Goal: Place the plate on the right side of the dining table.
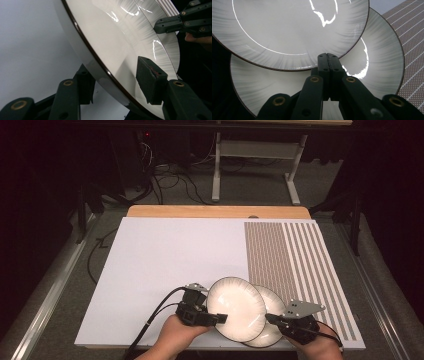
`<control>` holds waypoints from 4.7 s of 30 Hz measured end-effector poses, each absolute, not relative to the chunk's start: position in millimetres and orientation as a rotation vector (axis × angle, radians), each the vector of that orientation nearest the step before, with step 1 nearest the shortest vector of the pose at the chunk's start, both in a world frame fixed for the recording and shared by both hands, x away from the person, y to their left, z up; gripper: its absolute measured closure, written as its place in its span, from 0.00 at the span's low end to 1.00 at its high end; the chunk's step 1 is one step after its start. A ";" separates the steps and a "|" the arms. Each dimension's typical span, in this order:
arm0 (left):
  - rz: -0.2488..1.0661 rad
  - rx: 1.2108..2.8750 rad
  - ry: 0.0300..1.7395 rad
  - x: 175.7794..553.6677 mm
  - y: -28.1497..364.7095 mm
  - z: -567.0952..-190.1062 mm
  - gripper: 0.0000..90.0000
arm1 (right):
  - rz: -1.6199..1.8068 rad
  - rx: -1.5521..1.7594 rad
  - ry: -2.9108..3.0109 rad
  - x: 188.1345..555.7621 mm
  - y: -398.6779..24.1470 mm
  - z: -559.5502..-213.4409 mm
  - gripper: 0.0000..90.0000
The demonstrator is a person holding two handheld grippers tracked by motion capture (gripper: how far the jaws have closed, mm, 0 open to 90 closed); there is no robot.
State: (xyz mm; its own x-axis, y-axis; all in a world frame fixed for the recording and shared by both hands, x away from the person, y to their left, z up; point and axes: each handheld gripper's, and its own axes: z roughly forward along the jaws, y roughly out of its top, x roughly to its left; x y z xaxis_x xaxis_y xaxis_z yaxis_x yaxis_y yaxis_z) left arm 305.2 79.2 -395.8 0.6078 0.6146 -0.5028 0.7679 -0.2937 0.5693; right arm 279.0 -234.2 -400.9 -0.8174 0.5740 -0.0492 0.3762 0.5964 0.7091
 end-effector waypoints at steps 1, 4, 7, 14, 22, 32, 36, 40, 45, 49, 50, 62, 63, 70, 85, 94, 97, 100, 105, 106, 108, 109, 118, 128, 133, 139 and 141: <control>-0.238 2.015 1.096 305.5 79.5 -395.8 0.58 | 1.031 0.775 2.556 278.9 -234.3 -400.5 1.00; -0.260 1.991 1.123 306.5 80.5 -396.8 0.60 | 1.038 0.775 2.555 278.7 -234.3 -400.5 1.00; -0.293 1.943 1.141 307.8 83.7 -398.7 0.66 | 1.053 0.776 2.546 278.5 -237.0 -398.7 1.00; -0.280 1.894 1.157 307.8 86.1 -397.4 0.75 | 1.112 0.796 2.487 277.5 -246.6 -391.7 1.00; -0.303 1.817 1.174 307.5 90.2 -400.7 0.79 | 1.132 0.801 2.464 276.2 -250.4 -388.9 1.00; -0.248 1.729 1.131 308.0 96.8 -395.4 0.87 | 1.199 0.837 2.377 275.6 -264.6 -377.5 1.00; -0.215 1.683 1.112 309.7 101.4 -391.7 0.89 | 1.217 0.874 2.341 277.9 -272.5 -375.3 0.99; -0.143 1.686 1.076 312.4 106.3 -387.8 0.90 | 1.237 0.911 2.305 280.6 -280.6 -373.7 0.96; -0.060 1.660 1.060 316.0 114.0 -386.7 0.90 | 1.255 0.951 2.259 282.9 -290.3 -370.9 0.93; -0.005 1.647 1.025 318.3 120.3 -386.3 0.90 | 1.238 0.964 2.205 283.7 -296.9 -369.0 0.87; 0.008 1.645 1.014 318.1 121.6 -386.1 0.90 | 1.239 0.975 2.193 283.9 -298.5 -368.6 0.85; 0.206 1.608 0.901 309.1 126.5 -387.6 0.89 | 1.283 1.059 2.064 285.4 -317.4 -368.6 0.60; 0.216 1.610 0.893 308.1 126.8 -387.4 0.89 | 1.285 1.072 2.056 285.2 -318.7 -368.1 0.58; 0.256 1.636 0.847 305.0 128.6 -387.0 0.89 | 1.337 1.084 1.986 283.3 -324.9 -366.3 0.38; 0.273 1.673 0.819 305.1 130.9 -386.1 0.89 | 1.359 1.056 1.963 284.1 -314.2 -367.5 0.01; 0.277 1.693 0.798 304.3 127.8 -384.8 0.88 | 1.397 1.008 2.016 292.9 -290.3 -358.5 0.04; 0.273 1.695 0.798 304.8 127.2 -385.2 0.88 | 1.398 0.988 2.055 297.2 -280.0 -358.9 0.06; 0.274 1.696 0.797 304.9 127.1 -385.0 0.88 | 1.409 0.978 2.091 301.6 -269.6 -359.6 0.08; 0.274 1.698 0.797 305.0 127.3 -385.1 0.88 | 1.425 0.956 2.145 310.0 -249.6 -360.5 0.14; 0.276 1.699 0.795 304.7 127.4 -385.0 0.88 | 1.427 0.956 2.158 311.7 -245.2 -360.8 0.17; 0.278 1.699 0.793 304.4 127.4 -385.0 0.88 | 1.417 0.964 2.185 315.8 -236.4 -361.5 0.19; 0.277 1.698 0.794 304.4 127.4 -385.1 0.88 | 1.414 0.962 2.194 318.2 -232.4 -362.3 0.21; 0.277 1.701 0.788 305.0 127.2 -384.7 0.88 | 1.391 0.974 2.261 329.1 -209.2 -369.2 0.51; 0.290 1.711 0.780 303.7 124.6 -382.6 0.88 | 1.416 0.991 2.332 335.6 -203.8 -375.0 0.86; 0.252 1.706 0.802 305.6 124.5 -381.0 0.89 | 1.457 1.016 2.345 336.7 -206.4 -375.4 0.90; 0.250 1.737 0.786 309.9 114.3 -374.5 0.90 | 1.479 1.035 2.341 334.8 -217.9 -369.8 0.92; 0.247 1.739 0.778 313.7 109.7 -371.3 0.89 | 1.494 1.046 2.327 334.9 -223.2 -367.7 0.92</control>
